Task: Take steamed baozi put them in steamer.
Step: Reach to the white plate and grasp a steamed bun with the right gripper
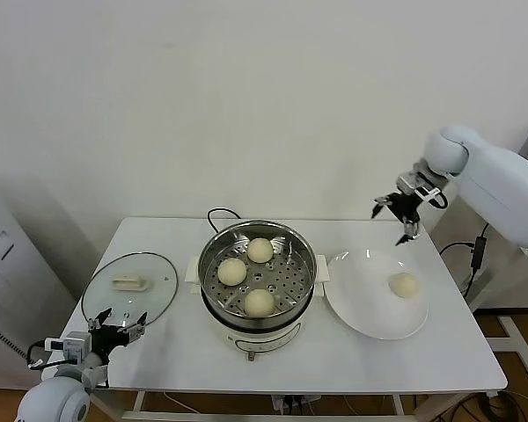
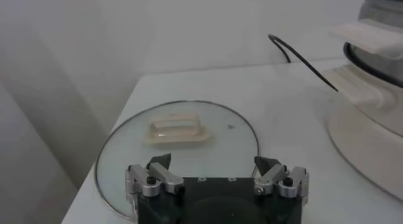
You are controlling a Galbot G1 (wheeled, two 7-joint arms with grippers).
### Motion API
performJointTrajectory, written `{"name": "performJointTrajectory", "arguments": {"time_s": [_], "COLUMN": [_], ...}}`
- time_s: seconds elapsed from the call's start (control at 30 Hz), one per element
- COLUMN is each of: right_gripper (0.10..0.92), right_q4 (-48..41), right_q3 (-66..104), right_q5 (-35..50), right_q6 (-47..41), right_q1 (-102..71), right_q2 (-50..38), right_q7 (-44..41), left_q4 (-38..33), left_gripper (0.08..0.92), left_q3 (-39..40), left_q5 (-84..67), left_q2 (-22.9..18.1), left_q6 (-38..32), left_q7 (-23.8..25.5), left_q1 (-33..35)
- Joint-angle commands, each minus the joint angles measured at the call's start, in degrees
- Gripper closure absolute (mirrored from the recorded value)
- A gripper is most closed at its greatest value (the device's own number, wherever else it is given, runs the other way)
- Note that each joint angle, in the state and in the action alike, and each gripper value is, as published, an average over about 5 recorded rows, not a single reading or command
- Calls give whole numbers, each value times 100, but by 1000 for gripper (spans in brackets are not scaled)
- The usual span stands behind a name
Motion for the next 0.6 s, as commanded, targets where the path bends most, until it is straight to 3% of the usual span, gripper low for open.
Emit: {"name": "performJointTrajectory", "arguments": {"time_s": [0.03, 0.6], "right_gripper": [203, 203], "right_q4": [-1072, -2230], "right_q3": [721, 1814], "right_q5": [-526, -1693], "right_q6": [-268, 195], "right_q1": [-1106, -1947], "right_q2": [-103, 516], "right_q7": [47, 648], "left_q4": [42, 119], "left_gripper": [177, 177], "left_q3": [-9, 22], "left_q5": [-14, -15], "left_q2": [13, 20], "left_q6": [-7, -18], "left_q7": [0, 5], "left_q1": [8, -15]}}
